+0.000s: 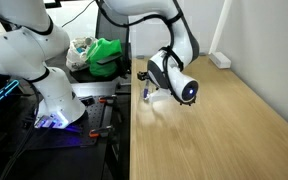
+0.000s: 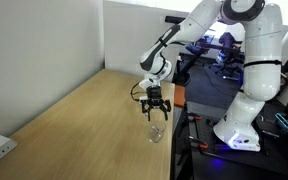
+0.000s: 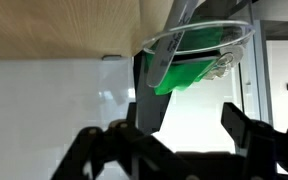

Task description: Put the blue marker inside the glass cup

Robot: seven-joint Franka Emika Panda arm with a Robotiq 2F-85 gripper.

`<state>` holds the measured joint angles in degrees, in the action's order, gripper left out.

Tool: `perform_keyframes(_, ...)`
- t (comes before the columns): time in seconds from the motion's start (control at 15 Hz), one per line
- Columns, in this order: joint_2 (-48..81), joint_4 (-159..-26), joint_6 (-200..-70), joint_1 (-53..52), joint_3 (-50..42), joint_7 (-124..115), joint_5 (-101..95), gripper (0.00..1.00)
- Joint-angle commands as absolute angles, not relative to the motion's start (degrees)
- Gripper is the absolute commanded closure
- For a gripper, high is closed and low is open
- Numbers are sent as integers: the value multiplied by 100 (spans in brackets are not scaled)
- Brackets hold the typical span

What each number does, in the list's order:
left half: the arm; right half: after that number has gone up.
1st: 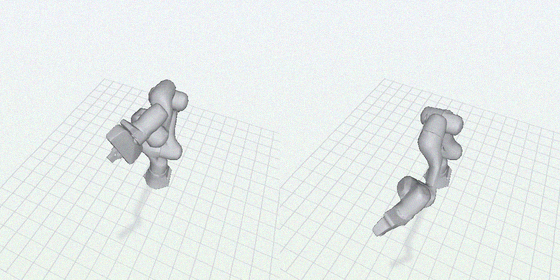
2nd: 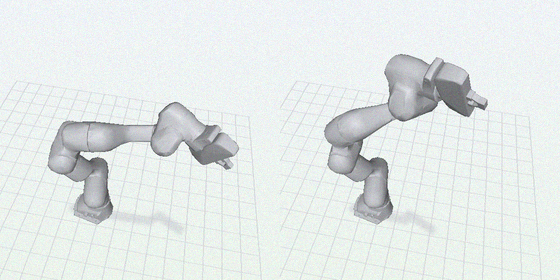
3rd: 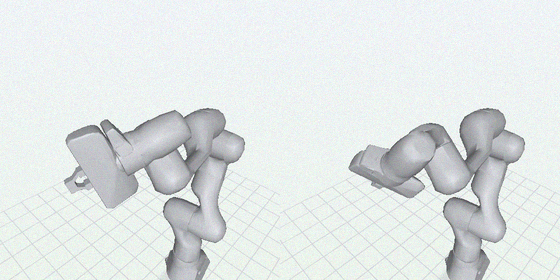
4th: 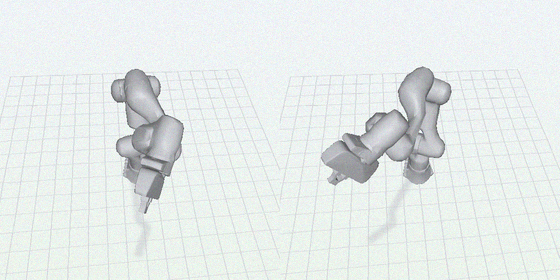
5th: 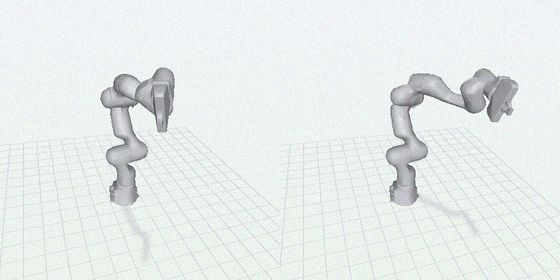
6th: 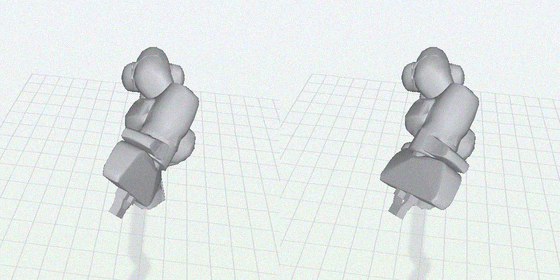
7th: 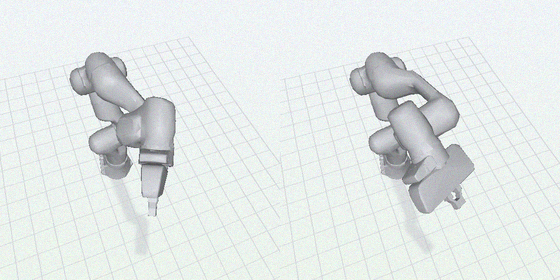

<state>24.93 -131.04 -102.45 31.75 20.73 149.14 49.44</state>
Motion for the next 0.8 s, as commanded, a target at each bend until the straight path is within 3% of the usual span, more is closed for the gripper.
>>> perform_keyframes(0.0,2082,-13255,-10196,3353,2384,14913,5032,0)
perform_keyframes(0.73,905,-13438,-10026,3536,2873,14913,5430,0)
